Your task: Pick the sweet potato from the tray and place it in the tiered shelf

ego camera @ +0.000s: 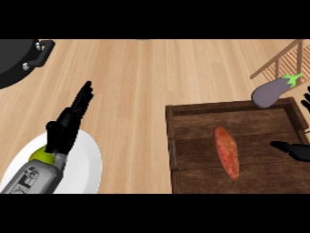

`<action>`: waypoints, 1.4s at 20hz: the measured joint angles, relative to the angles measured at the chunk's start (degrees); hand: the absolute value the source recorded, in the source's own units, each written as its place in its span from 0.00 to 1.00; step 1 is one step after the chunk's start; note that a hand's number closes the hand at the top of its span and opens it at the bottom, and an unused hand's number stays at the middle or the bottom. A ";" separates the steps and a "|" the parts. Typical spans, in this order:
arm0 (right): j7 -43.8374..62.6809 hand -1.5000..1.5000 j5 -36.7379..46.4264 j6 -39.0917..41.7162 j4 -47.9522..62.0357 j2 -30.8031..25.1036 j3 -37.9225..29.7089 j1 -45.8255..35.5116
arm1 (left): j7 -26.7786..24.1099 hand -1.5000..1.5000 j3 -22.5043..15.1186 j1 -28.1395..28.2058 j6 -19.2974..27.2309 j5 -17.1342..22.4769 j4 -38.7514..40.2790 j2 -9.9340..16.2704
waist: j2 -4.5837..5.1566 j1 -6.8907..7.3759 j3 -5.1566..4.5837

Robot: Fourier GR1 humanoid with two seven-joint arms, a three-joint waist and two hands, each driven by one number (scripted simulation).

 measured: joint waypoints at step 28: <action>59.16 0.00 13.75 17.33 -34.64 -14.11 14.42 -12.98 | 0.36 0.50 4.56 1.75 -4.67 -4.85 -0.15 -3.78 | 0.09 0.64 0.01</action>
